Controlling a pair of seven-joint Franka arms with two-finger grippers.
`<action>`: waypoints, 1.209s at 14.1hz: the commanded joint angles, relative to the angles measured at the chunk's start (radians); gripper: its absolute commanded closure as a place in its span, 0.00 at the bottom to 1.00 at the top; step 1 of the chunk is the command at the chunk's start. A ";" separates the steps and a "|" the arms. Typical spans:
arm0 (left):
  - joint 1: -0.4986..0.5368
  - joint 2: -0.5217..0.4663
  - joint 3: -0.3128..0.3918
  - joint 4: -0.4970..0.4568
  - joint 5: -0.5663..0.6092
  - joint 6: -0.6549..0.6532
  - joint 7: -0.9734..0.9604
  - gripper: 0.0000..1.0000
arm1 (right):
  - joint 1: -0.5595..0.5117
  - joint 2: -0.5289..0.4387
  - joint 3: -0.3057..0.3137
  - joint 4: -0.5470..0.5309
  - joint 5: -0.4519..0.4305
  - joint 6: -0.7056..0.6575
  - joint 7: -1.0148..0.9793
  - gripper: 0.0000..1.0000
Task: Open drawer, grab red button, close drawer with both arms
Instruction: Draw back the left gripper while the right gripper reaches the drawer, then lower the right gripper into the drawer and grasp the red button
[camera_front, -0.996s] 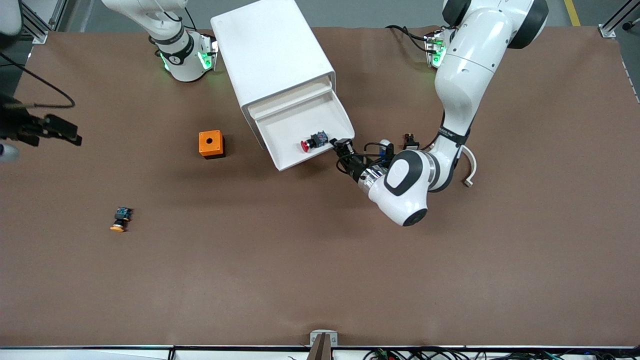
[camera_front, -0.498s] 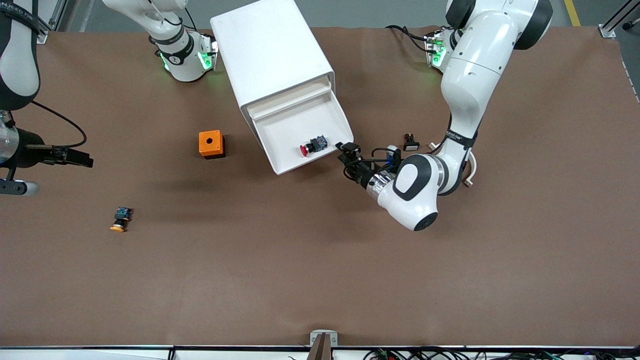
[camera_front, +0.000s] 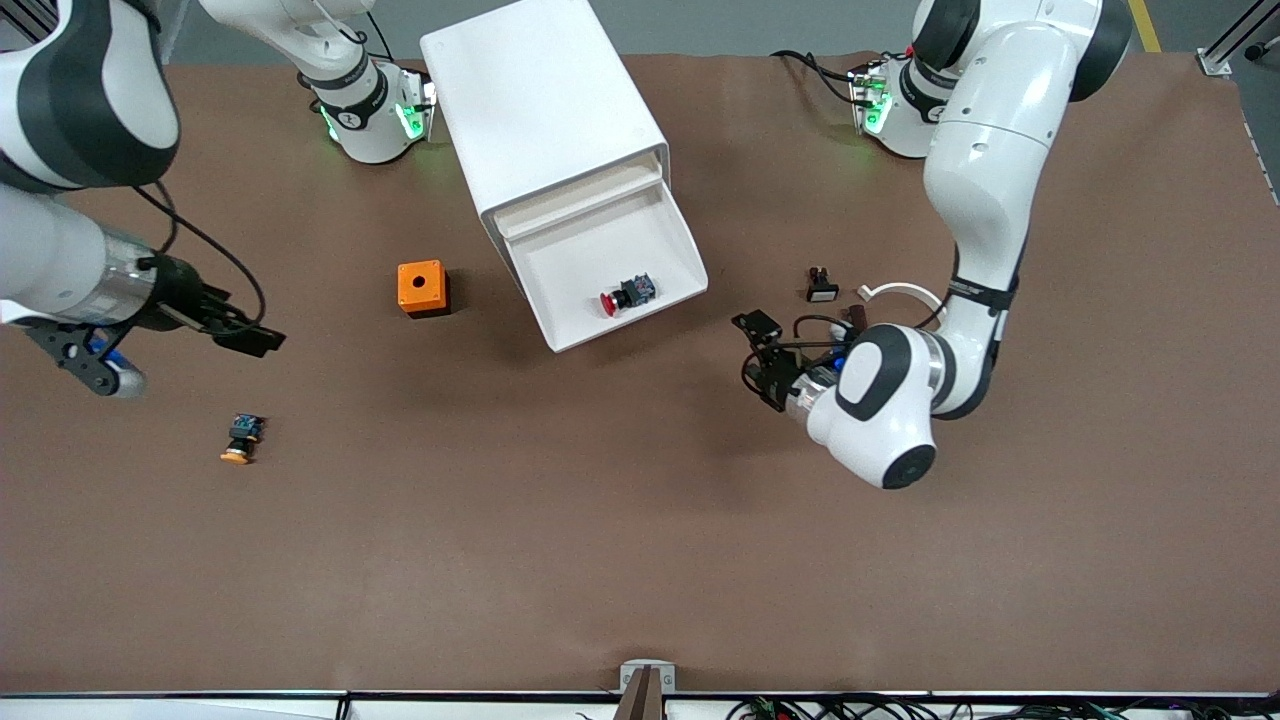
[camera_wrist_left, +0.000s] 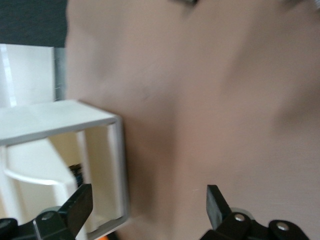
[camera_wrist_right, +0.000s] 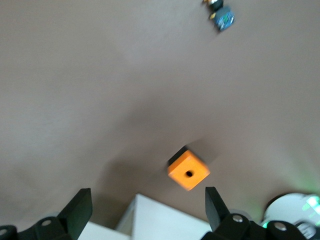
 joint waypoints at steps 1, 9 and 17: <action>0.000 -0.025 0.043 0.043 0.092 0.006 0.068 0.00 | 0.117 -0.002 -0.010 -0.002 0.012 0.025 0.201 0.00; -0.014 -0.126 0.139 0.057 0.214 0.124 0.788 0.00 | 0.479 0.140 -0.010 -0.013 -0.075 0.265 0.829 0.00; -0.028 -0.174 0.130 0.048 0.235 0.141 1.263 0.00 | 0.645 0.337 -0.010 0.044 -0.130 0.401 1.153 0.00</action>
